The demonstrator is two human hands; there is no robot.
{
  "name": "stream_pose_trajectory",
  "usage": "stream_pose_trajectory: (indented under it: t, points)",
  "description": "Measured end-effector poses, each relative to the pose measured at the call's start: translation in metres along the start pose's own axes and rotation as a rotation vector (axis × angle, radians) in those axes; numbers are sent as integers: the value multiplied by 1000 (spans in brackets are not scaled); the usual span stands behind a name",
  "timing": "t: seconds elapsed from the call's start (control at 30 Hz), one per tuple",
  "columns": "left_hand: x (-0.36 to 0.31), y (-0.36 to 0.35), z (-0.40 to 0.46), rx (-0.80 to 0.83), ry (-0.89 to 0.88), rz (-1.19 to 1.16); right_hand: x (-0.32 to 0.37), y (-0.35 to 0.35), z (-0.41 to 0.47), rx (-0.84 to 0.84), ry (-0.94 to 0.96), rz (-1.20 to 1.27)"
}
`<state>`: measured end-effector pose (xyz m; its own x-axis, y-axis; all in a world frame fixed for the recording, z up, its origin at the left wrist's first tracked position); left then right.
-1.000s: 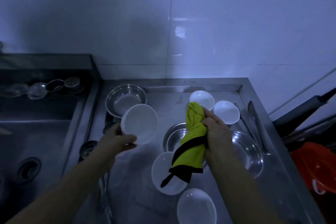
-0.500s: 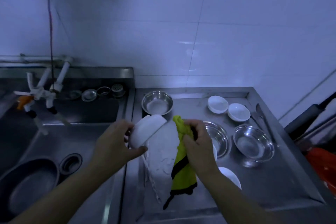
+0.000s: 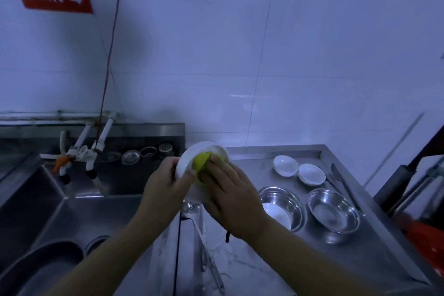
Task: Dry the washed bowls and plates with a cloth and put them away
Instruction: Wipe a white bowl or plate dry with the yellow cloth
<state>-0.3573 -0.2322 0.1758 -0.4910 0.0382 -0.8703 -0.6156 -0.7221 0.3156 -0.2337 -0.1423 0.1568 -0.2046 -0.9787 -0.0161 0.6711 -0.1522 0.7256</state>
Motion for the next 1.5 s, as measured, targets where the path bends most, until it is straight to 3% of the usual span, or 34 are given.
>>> stream_pose_trajectory:
  t: [0.07,0.4,0.53,0.63,0.7,0.77,0.87,0.97,1.03,1.13,1.2,1.27,1.4,1.5]
  points:
    - [-4,0,1,-24,27,-35,6,2,-4,5,-15,-17]
    - [-28,-19,5,-26,144,-308,43,17,5,-277,-66,109]
    - [-34,-14,14,112,48,-235,19,33,2,-289,222,-53]
    - [-40,-8,29,422,-13,25,-5,45,1,-212,453,-128]
    - [-43,-5,36,523,33,-13,-12,48,2,-182,489,-147]
    - [-44,-8,36,406,76,-173,-11,47,9,-212,411,-179]
    - [-47,-24,20,100,26,-399,-1,44,18,-349,146,-164]
    - [-53,-31,15,8,-58,-466,10,38,21,-423,54,-54]
    - [-54,-27,20,48,-101,-406,6,40,17,-398,139,-57]
    - [-52,-22,25,212,-158,-243,-15,52,13,-249,432,-132]
    - [-51,-17,34,353,-104,-162,-28,56,14,-151,586,-162]
    - [-49,-13,44,429,-14,-146,-30,54,17,-130,591,-178]
    - [-44,-20,38,181,56,-357,-14,44,24,-294,277,-216]
    - [-43,-31,24,17,-10,-458,3,35,26,-406,33,-120]
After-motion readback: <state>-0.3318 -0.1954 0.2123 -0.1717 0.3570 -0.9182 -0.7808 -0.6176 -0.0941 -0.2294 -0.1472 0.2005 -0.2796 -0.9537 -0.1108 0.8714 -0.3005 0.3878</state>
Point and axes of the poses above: each hand's wrist, its own z-axis towards the middle knuckle, its own y-axis out of the back of the hand, x = y × z, the point moved 4 cm from there along z, towards the middle knuckle, and after that the axes turned 3 degrees about -y, right-handed, at the moved point
